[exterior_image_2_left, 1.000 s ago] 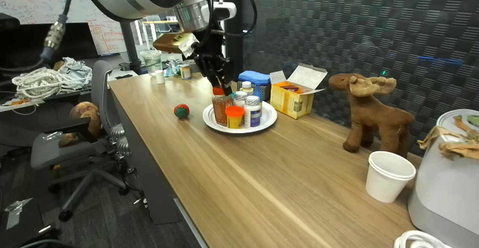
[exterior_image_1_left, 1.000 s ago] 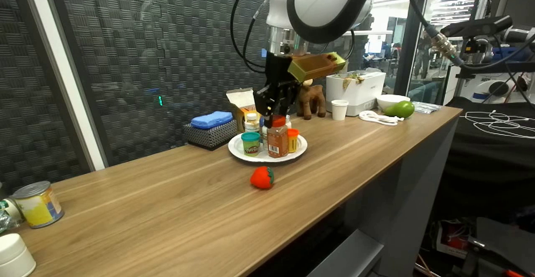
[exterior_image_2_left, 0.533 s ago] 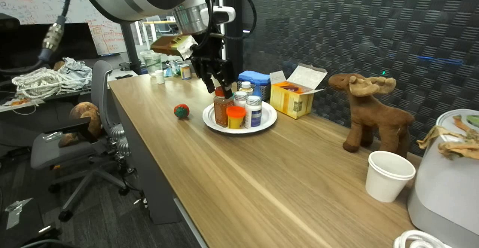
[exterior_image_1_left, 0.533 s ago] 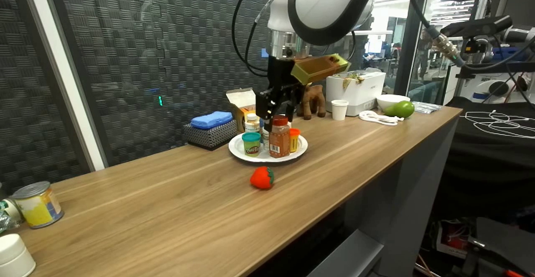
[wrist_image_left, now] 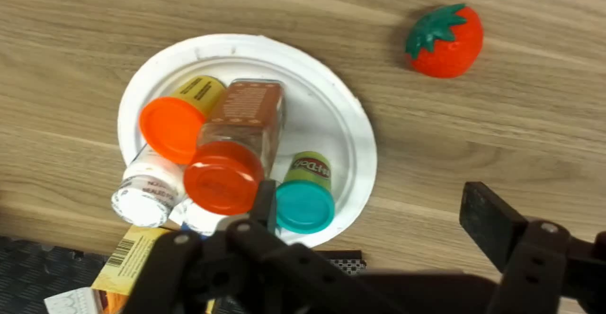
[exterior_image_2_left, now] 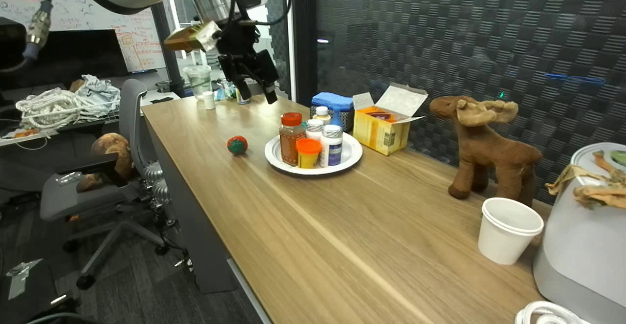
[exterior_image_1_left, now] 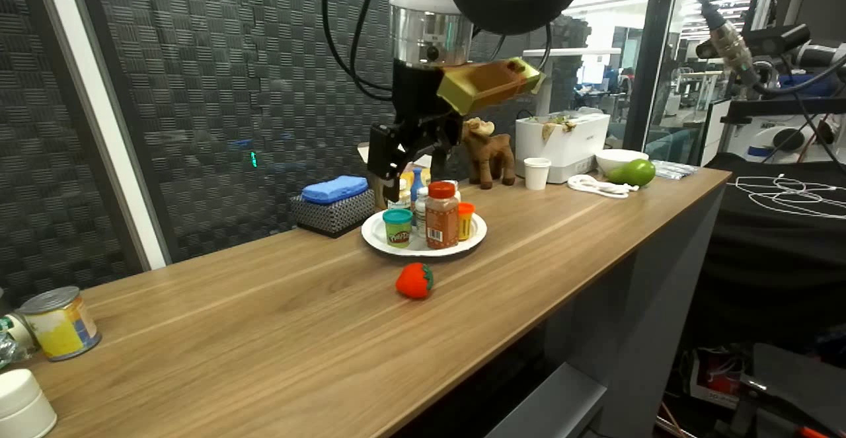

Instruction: Put the bottles and red plushy on the plate

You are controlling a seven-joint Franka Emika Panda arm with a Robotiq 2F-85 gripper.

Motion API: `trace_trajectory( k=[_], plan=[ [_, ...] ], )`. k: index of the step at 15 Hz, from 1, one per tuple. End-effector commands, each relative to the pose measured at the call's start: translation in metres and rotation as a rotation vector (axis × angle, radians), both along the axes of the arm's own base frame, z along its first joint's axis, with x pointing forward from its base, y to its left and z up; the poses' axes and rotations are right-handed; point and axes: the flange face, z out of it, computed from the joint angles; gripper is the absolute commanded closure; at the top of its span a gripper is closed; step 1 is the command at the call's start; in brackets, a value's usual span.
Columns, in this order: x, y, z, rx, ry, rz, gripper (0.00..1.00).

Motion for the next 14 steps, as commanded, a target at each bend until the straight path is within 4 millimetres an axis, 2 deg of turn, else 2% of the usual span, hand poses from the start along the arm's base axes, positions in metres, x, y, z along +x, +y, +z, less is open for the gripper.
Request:
trace_trajectory(
  k=[1,3,9,14],
  plan=[
    [-0.025,0.030,0.004,0.012,0.001,-0.077,0.00],
    [-0.028,0.033,-0.009,0.025,0.012,-0.139,0.00],
    [-0.026,0.018,-0.061,0.102,0.116,-0.243,0.00],
    [-0.015,0.021,-0.079,0.181,0.119,-0.241,0.00]
  ],
)
